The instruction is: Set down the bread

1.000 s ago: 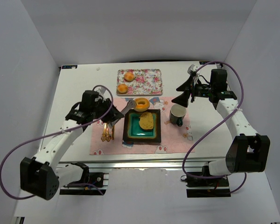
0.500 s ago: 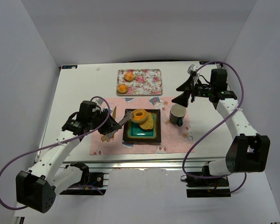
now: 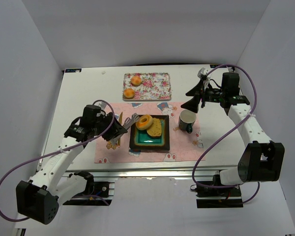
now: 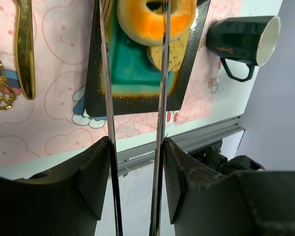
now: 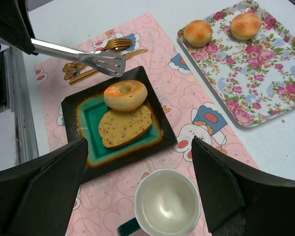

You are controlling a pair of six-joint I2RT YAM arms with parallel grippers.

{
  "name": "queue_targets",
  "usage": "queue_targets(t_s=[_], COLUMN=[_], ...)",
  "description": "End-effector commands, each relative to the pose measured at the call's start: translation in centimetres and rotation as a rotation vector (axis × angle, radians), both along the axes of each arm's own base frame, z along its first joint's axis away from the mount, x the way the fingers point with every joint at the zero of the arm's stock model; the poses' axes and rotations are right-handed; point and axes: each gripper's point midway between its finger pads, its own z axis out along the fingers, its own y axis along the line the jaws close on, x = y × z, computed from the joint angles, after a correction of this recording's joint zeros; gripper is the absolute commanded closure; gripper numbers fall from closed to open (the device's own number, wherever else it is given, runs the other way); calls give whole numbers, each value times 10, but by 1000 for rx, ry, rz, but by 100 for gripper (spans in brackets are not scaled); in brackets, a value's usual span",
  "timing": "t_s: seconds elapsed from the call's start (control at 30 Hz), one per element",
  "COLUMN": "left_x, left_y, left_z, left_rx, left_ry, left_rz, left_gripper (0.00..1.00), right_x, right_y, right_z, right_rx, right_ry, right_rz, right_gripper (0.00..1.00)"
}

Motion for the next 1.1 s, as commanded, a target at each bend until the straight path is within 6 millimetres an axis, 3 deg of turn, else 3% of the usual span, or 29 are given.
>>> queue_targets(t_s=[0.0, 0.1, 0.2, 0.23, 0.27, 0.33, 0.43, 0.47, 0.53, 0.57, 0.6, 0.77, 0.8, 0.83, 1.0, 1.03, 1.07], left_x=[11, 16, 26, 29, 37, 48, 83, 94, 117, 125, 134, 153, 162, 159, 156, 154, 150], left_y=[5, 9, 19, 22, 31, 46, 77, 93, 101, 115, 127, 185, 186, 188, 201, 203, 207], left_z=[30, 45, 59, 62, 65, 64, 60, 54, 32, 23, 1, -67, -71, -89, -124, -128, -135], left_rx=[8, 32, 81, 98, 149, 227, 380, 438, 481, 555, 621, 719, 716, 726, 756, 754, 754], left_ry=[-96, -134, -182, -196, -228, -251, -329, -352, -393, -421, -389, -258, -292, -257, -166, -151, -127], left_rz=[21, 35, 67, 77, 96, 133, 203, 204, 158, 111, 113, 103, 100, 81, 58, 58, 58], left_gripper=[45, 45, 53, 60, 79, 93, 100, 100, 100, 100, 100, 100, 96, 87, 70, 65, 47], right_x=[2, 3, 3, 3, 3, 3, 0, 0, -2, -3, -3, -4, -5, -6, -9, -9, -9], right_y=[-1, -1, -1, -1, -1, -1, 0, 0, 1, 1, 0, -1, -1, -1, -3, -4, -4], right_z=[11, 13, 13, 13, 15, 14, 12, 12, 11, 10, 11, 12, 12, 13, 10, 9, 8], right_rx=[7, 8, 9, 10, 11, 8, 3, -1, -11, -22, -29, -42, -42, -42, -58, -60, -65], right_ry=[-25, -29, -29, -30, -35, -44, -50, -54, -56, -75, -85, -107, -109, -110, -116, -114, -111], right_rz=[2, 5, 6, 6, 9, 12, 21, 23, 29, 35, 35, 37, 37, 37, 23, 20, 16], right_gripper=[11, 11, 11, 11, 11, 10, 11, 11, 11, 11, 11, 11, 11, 11, 11, 11, 11])
